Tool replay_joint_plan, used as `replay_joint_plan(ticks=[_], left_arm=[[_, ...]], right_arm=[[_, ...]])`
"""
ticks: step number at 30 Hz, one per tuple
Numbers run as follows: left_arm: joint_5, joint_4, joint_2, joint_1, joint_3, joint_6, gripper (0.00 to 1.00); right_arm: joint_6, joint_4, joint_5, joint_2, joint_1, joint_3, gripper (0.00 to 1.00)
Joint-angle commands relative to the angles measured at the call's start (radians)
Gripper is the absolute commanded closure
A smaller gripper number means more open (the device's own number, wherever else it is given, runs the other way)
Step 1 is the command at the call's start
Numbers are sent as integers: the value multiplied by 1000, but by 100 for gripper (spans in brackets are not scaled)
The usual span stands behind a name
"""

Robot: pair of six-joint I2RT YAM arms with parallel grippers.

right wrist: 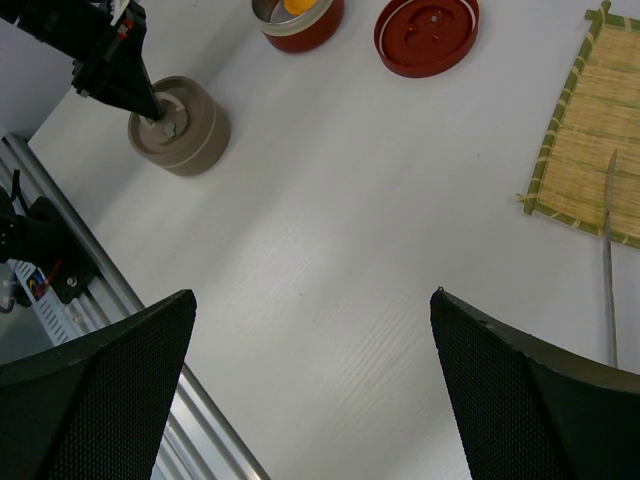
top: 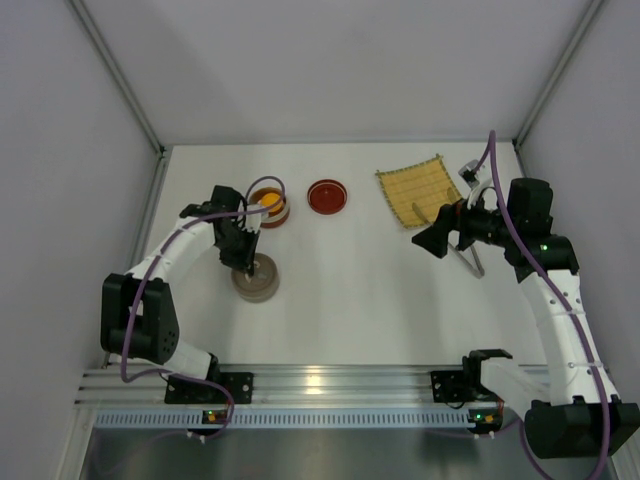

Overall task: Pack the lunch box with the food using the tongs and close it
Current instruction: Close the box lid on the packing box.

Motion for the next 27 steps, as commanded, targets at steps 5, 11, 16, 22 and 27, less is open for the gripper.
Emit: replay_joint_plan(ticks=[5, 11, 16, 22, 27], left_arm=[[45, 48, -7, 11, -21, 48, 100], [78, 55, -1, 14, -41, 122, 100], [83, 26, 33, 14, -38, 258, 100], [63, -28, 67, 8, -16, 463, 100], [-15, -28, 87, -49, -33, 588, 100]], right_arm=[[-11, 35, -6, -15, -15, 13, 1], [-13, 35, -4, -13, -13, 13, 1], [-17, 32, -3, -9, -15, 16, 1], [-20, 32, -1, -4, -13, 16, 1], [-19, 38, -3, 10, -15, 20, 1]])
